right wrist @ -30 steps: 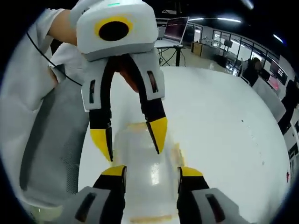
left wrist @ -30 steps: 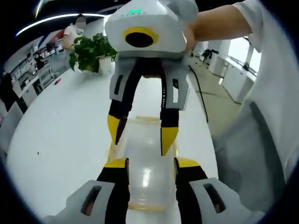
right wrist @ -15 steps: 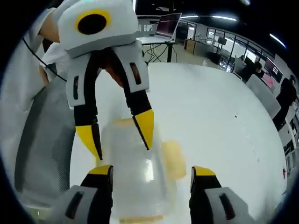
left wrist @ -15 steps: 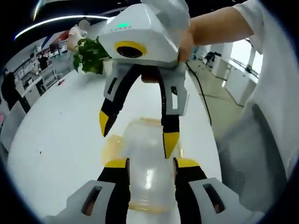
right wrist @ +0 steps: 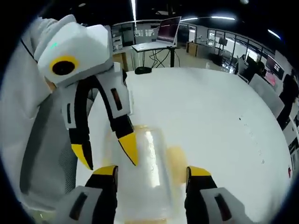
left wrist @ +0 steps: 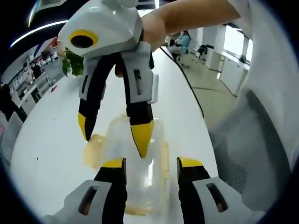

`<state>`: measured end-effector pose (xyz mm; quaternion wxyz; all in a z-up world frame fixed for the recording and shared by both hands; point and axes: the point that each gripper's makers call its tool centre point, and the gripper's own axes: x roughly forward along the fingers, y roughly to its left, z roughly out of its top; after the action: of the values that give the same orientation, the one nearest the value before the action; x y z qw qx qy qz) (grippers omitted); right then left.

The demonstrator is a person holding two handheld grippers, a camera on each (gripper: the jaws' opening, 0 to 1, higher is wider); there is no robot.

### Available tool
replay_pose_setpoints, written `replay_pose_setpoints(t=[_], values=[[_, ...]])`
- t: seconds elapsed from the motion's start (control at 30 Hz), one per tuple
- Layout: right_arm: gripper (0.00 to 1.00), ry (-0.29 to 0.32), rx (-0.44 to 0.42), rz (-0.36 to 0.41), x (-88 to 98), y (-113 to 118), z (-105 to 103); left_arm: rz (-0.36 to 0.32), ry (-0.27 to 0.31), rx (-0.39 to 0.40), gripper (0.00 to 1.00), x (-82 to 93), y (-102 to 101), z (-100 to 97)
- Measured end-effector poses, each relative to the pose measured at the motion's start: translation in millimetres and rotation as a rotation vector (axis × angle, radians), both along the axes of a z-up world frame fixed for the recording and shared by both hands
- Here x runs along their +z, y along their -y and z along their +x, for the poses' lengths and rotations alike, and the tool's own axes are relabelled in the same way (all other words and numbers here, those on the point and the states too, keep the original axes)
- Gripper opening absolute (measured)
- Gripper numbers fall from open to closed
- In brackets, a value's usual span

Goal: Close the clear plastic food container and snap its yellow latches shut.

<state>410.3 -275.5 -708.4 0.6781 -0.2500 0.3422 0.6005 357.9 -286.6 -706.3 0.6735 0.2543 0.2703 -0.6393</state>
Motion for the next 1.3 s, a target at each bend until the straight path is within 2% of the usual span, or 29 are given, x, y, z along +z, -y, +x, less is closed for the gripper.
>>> replay_pose_setpoints(t=[0.1, 0.17, 0.23, 0.27, 0.3, 0.43, 0.53, 0.6, 0.73, 0.8, 0.87, 0.9, 0.97, 1.03, 1.1, 1.13, 1.2, 1.3], values=[[0.58, -0.031, 0.011, 0.007, -2.3, -5, -3, 0.010, 0.016, -0.005, 0.42, -0.6, -2, 2.4], [0.58, -0.071, 0.007, -0.033, -13.6, -2, -5, 0.003, 0.010, 0.002, 0.42, 1.8, -1, 3.4], [0.58, -0.054, 0.023, -0.104, -27.4, 6, -2, 0.000, 0.009, 0.007, 0.42, 2.9, -1, 3.9], [0.59, -0.061, 0.014, -0.097, -28.5, 5, -2, 0.002, 0.009, 0.006, 0.42, 3.0, -1, 3.4], [0.59, -0.104, -0.015, -0.055, -24.0, 0, -5, 0.009, 0.011, 0.001, 0.42, 2.5, -2, 3.2], [0.60, -0.069, -0.002, -0.059, -14.8, 1, 3, 0.029, 0.005, -0.002, 0.43, -2.3, -5, 3.7], [0.56, -0.014, 0.018, -0.061, -8.1, 0, 10, 0.035, 0.008, -0.014, 0.43, -5.0, -3, 3.4], [0.56, -0.003, 0.041, -0.091, -7.9, 0, 9, 0.039, 0.018, -0.027, 0.42, -5.0, 1, 4.2], [0.57, -0.017, 0.101, -0.098, -10.1, -4, -2, 0.035, 0.007, -0.037, 0.43, -5.0, 7, 3.4], [0.56, -0.017, 0.114, -0.124, -15.2, -2, -3, 0.049, 0.026, -0.049, 0.43, -7.1, 7, 3.7], [0.55, 0.017, 0.141, -0.168, -20.4, 2, 0, 0.079, 0.096, -0.073, 0.43, -9.7, 5, 7.9], [0.55, 0.023, 0.150, -0.188, -22.5, 4, 0, 0.084, 0.094, -0.072, 0.42, -11.2, 6, 6.2], [0.55, 0.001, 0.139, -0.161, -18.4, 0, -1, 0.089, 0.083, -0.085, 0.42, -13.2, 5, 1.7], [0.55, 0.005, 0.145, -0.162, -18.2, 0, -1, 0.094, 0.089, -0.097, 0.41, -13.7, 4, 0.5], [0.55, 0.006, 0.147, -0.182, -21.4, 1, 1, 0.095, 0.087, -0.101, 0.41, -13.6, 5, -0.6], [0.55, -0.019, 0.136, -0.180, -21.0, 1, 0, 0.108, 0.091, -0.102, 0.41, -15.8, 3, 0.0], [0.55, -0.027, 0.128, -0.188, -22.2, 2, 2, 0.124, 0.086, -0.099, 0.42, -19.8, 1, 0.8], [0.54, -0.047, 0.126, -0.205, -23.9, 2, 1, 0.113, 0.081, -0.083, 0.41, -17.9, 3, 2.5]])
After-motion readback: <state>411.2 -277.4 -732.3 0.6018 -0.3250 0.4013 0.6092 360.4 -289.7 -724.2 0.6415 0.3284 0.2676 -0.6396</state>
